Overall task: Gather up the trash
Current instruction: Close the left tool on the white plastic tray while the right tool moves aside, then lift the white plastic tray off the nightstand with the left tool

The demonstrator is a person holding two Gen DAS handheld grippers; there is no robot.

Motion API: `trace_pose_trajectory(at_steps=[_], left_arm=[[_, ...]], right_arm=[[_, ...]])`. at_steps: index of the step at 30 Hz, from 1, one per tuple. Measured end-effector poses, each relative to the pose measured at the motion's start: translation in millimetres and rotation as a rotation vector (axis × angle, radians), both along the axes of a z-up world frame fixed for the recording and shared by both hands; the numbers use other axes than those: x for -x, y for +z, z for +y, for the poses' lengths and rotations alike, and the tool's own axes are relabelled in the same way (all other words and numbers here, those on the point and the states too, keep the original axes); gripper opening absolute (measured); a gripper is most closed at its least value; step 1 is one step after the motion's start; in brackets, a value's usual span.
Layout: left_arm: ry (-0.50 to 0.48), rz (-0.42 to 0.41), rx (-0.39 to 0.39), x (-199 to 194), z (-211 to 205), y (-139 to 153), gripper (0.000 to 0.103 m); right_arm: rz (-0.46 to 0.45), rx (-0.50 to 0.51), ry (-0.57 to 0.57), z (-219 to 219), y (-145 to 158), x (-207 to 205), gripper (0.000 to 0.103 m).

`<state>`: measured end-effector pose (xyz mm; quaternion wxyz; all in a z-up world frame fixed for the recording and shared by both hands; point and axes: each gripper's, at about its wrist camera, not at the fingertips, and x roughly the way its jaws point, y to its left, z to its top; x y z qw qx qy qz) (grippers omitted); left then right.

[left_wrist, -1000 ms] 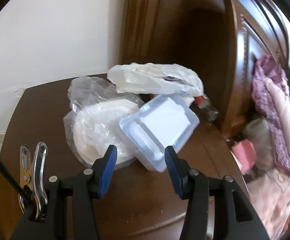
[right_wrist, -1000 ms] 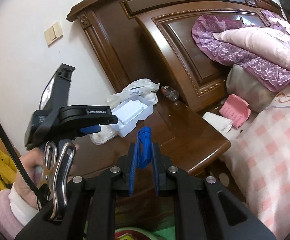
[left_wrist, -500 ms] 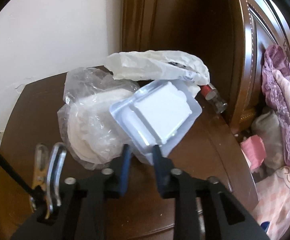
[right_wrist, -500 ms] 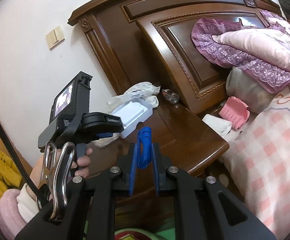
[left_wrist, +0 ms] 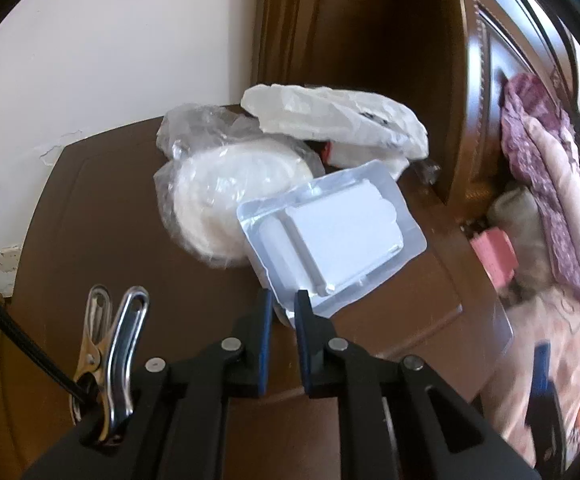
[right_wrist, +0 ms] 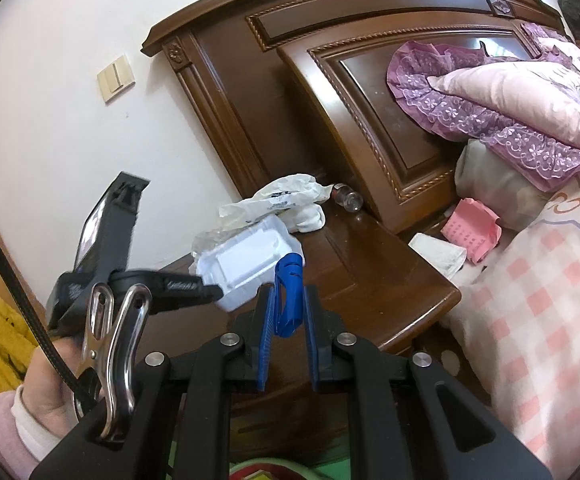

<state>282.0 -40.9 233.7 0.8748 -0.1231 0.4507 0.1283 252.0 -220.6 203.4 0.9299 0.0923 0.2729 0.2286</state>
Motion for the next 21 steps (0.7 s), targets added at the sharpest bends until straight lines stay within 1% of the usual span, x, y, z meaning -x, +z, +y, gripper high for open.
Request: trace_pose_trajectory(at_steps=[4,9,14,16,18,20,21], left_arm=[[-0.027,0.001,-0.023,21.7,-4.5,3.7,0.012],[-0.043,0.007,-0.026,41.9,-8.4,5.7,0.012],[-0.097,-0.001,-0.094,52.4,-19.5,13.5,0.013],[-0.129,-0.009,-0.119,51.9,-24.1,17.9,0.027],[-0.162,-0.015,-0.160,50.3,-28.7,22.1,0.053],[-0.222,-0.010,-0.200,42.6,-35.7,21.4,0.063],[-0.260,0.000,-0.223,36.9,-39.5,19.3,0.065]], right_arm=[[-0.004,0.001,0.008,3.6,1.2,3.2,0.016],[-0.007,-0.003,0.014,4.8,2.6,5.6,0.015],[-0.012,-0.010,0.010,2.3,4.3,7.9,0.015],[-0.012,-0.013,0.008,1.7,4.7,8.5,0.016],[-0.011,-0.017,0.008,1.8,4.8,8.8,0.015],[-0.013,-0.012,0.009,1.9,4.8,9.0,0.015],[-0.014,-0.011,0.010,1.7,5.0,9.3,0.015]])
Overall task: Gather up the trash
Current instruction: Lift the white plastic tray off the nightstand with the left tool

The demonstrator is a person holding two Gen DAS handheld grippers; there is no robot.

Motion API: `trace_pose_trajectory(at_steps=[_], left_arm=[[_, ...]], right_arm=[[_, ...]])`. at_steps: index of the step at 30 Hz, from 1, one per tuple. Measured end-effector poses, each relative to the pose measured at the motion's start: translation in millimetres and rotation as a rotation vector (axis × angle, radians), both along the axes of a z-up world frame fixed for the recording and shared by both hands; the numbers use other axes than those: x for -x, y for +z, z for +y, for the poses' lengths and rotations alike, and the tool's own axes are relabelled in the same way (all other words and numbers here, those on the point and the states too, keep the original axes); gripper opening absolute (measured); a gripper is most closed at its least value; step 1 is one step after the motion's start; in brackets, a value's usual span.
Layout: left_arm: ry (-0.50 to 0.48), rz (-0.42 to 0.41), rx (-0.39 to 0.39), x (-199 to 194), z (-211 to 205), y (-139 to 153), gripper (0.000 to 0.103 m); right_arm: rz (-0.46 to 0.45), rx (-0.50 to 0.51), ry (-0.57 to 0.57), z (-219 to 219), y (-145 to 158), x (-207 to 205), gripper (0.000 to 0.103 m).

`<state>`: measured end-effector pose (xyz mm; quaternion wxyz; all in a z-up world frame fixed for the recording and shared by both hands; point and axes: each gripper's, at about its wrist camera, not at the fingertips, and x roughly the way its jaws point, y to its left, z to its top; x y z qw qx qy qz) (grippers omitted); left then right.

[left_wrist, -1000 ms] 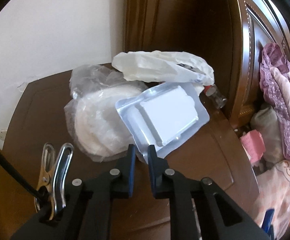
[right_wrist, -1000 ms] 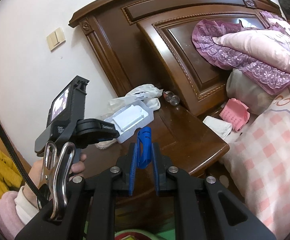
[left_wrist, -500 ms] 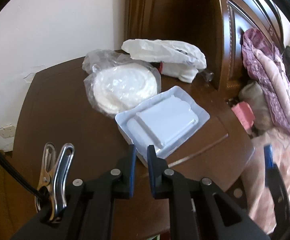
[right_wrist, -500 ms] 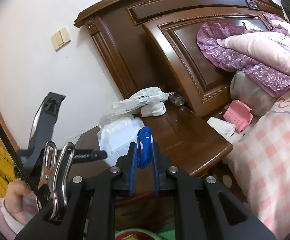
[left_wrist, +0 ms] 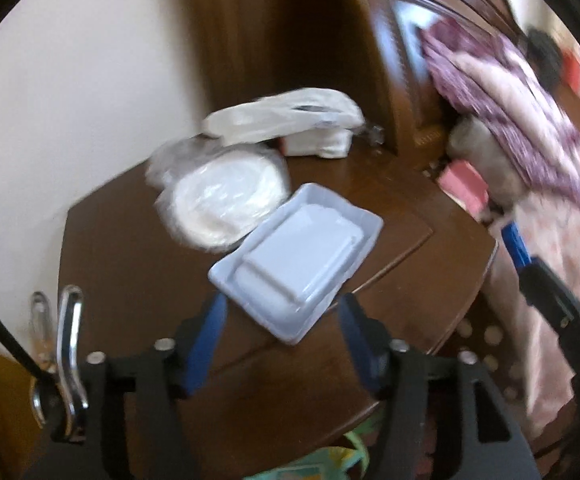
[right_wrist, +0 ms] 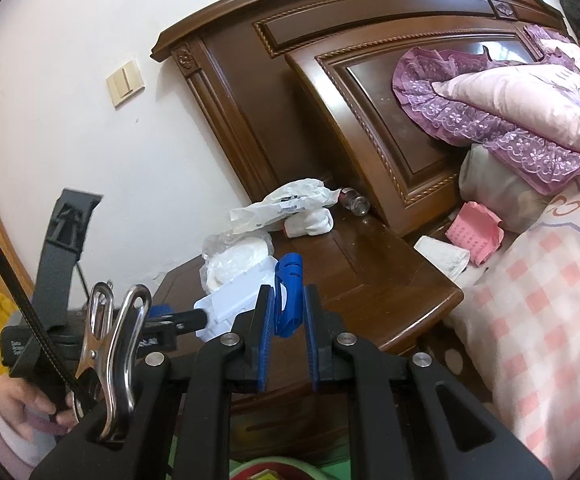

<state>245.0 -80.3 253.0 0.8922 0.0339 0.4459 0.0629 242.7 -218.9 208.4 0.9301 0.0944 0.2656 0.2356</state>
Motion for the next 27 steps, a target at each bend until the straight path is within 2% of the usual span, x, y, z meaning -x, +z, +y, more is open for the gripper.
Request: trace_pose_trajectory(at_steps=[3,5,10,15,20,27], left_arm=[[-0.065,0.035,-0.083,-15.2,-7.6,-8.8,0.066],[-0.090,0.050,-0.111,-24.0,-8.0,-13.7,0.066],[-0.151,0.112,-0.090,-43.5,0.5,-22.2,0.066],[-0.192,0.154,-0.102,-55.1,5.8,-30.1,0.068],[-0.228,0.155,-0.174,-55.0,4.4,-36.1,0.071],[-0.267,0.160,-0.161,-44.9,-0.7,-34.6,0.072]], right_arm=[[0.001,0.002,0.002,0.5,-0.4,0.0,0.015],[0.002,0.003,0.001,0.3,-0.7,-0.6,0.016],[0.011,-0.004,-0.007,-1.2,-2.8,-3.3,0.015],[0.021,-0.003,-0.004,-0.1,-6.7,-5.9,0.016],[0.030,0.002,0.000,3.5,-9.7,-8.9,0.016],[0.036,0.006,0.004,6.3,-11.7,-10.8,0.015]])
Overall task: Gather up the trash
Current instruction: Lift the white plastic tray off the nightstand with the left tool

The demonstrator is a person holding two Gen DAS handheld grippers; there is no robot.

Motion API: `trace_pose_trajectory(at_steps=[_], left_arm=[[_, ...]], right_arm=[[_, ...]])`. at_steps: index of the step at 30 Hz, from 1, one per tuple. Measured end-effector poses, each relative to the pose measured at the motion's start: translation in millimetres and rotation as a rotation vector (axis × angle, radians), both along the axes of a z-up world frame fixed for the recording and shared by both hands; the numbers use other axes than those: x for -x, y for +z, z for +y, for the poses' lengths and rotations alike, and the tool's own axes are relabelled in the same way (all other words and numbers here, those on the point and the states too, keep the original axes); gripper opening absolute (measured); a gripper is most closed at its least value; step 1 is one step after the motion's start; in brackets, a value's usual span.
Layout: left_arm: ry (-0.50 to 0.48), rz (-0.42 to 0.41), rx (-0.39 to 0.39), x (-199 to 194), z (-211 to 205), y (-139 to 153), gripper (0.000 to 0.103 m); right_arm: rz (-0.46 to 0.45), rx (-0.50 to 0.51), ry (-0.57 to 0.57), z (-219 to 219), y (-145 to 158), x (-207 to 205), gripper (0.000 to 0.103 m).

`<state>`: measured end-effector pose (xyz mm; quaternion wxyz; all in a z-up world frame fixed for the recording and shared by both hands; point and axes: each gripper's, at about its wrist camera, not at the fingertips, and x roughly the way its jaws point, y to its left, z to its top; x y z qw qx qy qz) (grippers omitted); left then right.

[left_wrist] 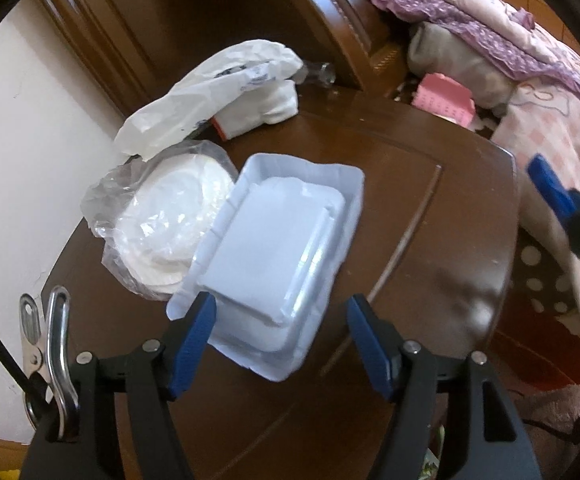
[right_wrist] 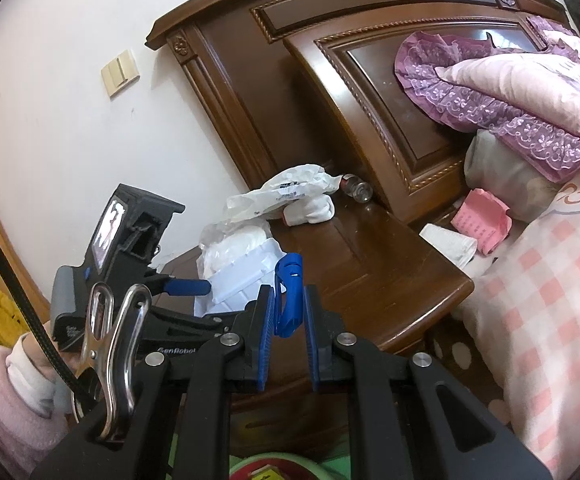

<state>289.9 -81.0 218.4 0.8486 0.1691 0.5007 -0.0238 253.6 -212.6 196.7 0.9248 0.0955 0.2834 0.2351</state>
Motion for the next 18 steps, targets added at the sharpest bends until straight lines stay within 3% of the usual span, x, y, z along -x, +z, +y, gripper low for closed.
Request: trace_pose_trajectory(at_steps=[3,7,13,18], left_arm=[[0.010,0.006,0.046,0.6,4.6,9.3,0.072],[0.014,-0.030,0.038,-7.7,12.0,23.6,0.072],[-0.075,0.105,0.072,-39.4,17.9,13.0,0.076],[-0.115,0.145,0.061,-55.1,22.6,0.8,0.081]], right_arm=[[0.000,0.001,0.000,-0.3,-0.4,0.2,0.016],[0.001,-0.008,-0.004,-1.3,-0.6,-0.1,0.016],[0.009,-0.013,-0.007,-2.7,-1.5,-0.9,0.016],[0.017,-0.010,-0.004,-2.3,-2.8,-2.5,0.016]])
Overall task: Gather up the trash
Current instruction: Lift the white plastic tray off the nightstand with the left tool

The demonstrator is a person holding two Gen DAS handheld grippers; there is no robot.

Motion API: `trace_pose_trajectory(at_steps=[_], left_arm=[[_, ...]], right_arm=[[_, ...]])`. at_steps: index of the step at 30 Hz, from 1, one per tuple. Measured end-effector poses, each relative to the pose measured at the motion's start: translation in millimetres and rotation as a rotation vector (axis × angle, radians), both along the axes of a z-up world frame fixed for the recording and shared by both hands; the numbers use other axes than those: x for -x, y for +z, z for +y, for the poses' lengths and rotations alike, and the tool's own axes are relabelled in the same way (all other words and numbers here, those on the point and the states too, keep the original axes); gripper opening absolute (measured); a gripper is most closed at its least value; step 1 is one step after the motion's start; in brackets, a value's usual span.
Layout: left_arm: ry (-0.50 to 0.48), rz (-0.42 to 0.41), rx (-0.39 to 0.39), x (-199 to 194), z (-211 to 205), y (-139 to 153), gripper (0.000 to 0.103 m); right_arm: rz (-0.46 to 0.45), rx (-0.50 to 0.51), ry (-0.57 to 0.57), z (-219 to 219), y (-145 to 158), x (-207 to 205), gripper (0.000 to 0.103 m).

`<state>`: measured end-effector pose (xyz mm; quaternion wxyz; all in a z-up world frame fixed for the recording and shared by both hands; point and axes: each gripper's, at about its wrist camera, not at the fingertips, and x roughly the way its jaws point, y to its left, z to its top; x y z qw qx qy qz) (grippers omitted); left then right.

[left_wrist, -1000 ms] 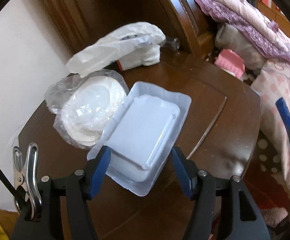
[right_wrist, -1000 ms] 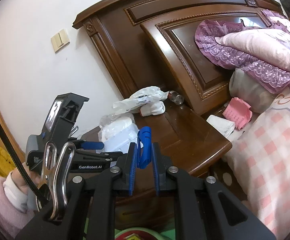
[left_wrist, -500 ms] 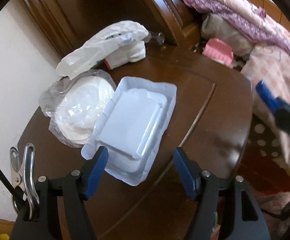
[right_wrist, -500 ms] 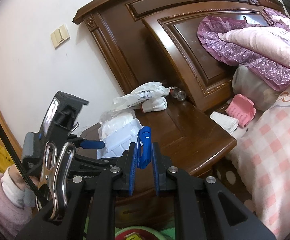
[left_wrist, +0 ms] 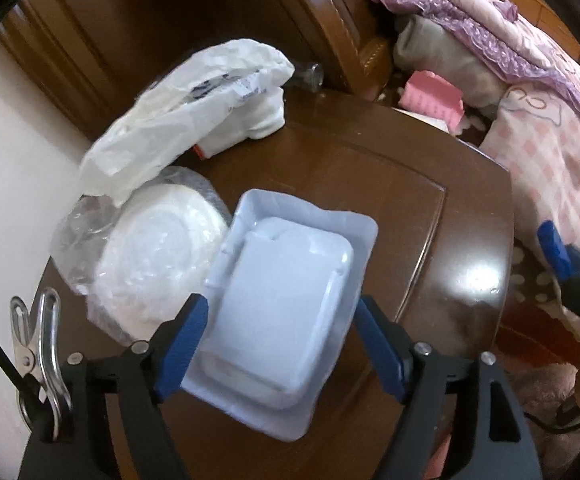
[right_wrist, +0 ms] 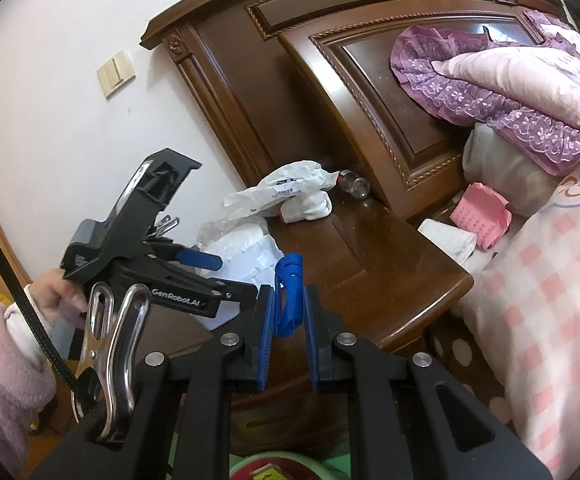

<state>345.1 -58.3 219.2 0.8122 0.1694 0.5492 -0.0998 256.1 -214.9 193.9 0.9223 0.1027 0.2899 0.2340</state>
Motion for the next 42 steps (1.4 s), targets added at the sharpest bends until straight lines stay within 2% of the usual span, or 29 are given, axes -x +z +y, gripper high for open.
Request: trace_pose_trajectory(at_steps=[3,7,9,10,14,22,27,35,42], left_arm=[[-0.014,0.022,-0.006,-3.0,1.1,-6.8,0.084],[-0.025,-0.028,0.017,-1.5,5.0,5.8,0.084],[-0.019,-0.057,0.021,-0.6,8.3,17.0,0.095],[-0.020,-0.068,0.018,-1.1,9.1,20.7,0.097],[-0.041,-0.032,-0.020,-6.7,9.2,15.0,0.098],[-0.034,0.057,0.009,-16.6,10.1,-14.5,0.098],[-0.037,0.056,0.042,-5.4,8.6,-16.4,0.099],[-0.091,-0.029,-0.046,30.1,-12.9,-11.9,0.099],[-0.128,0.021,0.021,37.9,-27.0,-20.4,0.098]], right_arm=[[0.010,-0.002,0.000,-0.1,-1.6,-2.4,0.016],[0.020,-0.005,-0.001,0.2,-3.2,-4.5,0.016],[0.024,-0.007,0.001,0.4,-4.0,-5.1,0.016],[0.026,-0.008,0.002,0.7,-4.7,-5.3,0.016],[0.037,-0.008,0.006,3.0,-6.7,-7.2,0.016],[0.047,-0.002,0.002,5.9,-10.1,-9.1,0.016],[0.056,-0.004,-0.006,4.6,-12.4,-11.3,0.016],[0.055,0.002,0.001,8.5,-12.1,-10.7,0.016],[0.052,-0.003,-0.003,7.2,-11.0,-9.7,0.016]])
